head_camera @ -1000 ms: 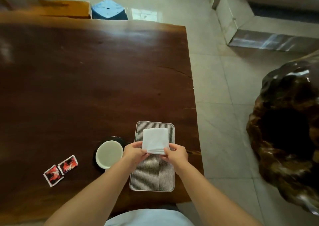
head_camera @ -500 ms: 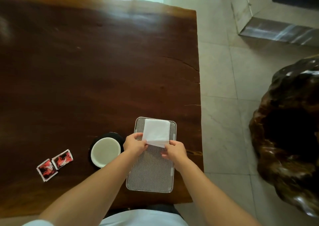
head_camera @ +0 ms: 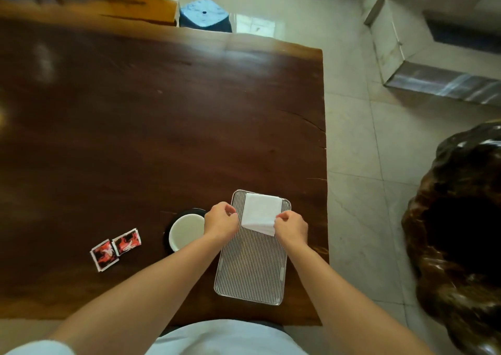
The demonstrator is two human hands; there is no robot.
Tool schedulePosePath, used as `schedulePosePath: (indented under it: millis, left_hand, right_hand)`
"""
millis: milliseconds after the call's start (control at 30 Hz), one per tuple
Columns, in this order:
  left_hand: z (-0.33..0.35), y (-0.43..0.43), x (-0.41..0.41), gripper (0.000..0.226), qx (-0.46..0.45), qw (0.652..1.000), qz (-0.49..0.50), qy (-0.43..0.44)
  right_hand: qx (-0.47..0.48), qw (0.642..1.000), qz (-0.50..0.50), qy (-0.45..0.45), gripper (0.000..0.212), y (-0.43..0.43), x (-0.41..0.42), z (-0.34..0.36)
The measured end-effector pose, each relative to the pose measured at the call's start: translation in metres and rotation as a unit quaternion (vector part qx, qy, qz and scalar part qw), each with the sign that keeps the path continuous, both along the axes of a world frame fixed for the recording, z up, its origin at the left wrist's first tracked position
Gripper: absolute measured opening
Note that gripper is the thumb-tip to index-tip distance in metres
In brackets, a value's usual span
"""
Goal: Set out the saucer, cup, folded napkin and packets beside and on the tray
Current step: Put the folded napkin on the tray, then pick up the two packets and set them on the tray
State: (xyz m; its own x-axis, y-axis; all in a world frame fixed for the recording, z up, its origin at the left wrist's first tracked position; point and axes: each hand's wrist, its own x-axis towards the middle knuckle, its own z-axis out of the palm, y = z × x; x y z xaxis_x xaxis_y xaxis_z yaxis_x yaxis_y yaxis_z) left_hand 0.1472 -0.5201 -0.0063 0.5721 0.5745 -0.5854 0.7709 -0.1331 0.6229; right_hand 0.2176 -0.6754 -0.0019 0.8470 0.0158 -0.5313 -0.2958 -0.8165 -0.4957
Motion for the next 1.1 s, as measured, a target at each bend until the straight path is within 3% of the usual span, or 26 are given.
schedulePosePath:
  millis: [367, 700, 933, 1100]
  left_hand:
    - [0.041, 0.088, -0.094, 0.014, 0.119, 0.99, 0.064, 0.043]
    - [0.009, 0.164, -0.207, 0.005, 0.117, 0.97, 0.174, 0.126]
    - [-0.023, 0.196, -0.237, 0.007, 0.082, 0.969, 0.174, 0.153]
    - [-0.049, 0.21, -0.236, 0.021, 0.068, 0.974, 0.171, 0.132]
  right_hand:
    - [0.078, 0.965, 0.248, -0.028, 0.021, 0.128, -0.069, 0.036]
    - [0.072, 0.915, 0.396, 0.014, 0.016, 0.221, -0.134, 0.021]
    - [0.021, 0.879, 0.477, 0.018, 0.022, 0.268, -0.16, -0.008]
    - [-0.03, 0.859, 0.511, 0.004, 0.03, 0.293, -0.168, -0.031]
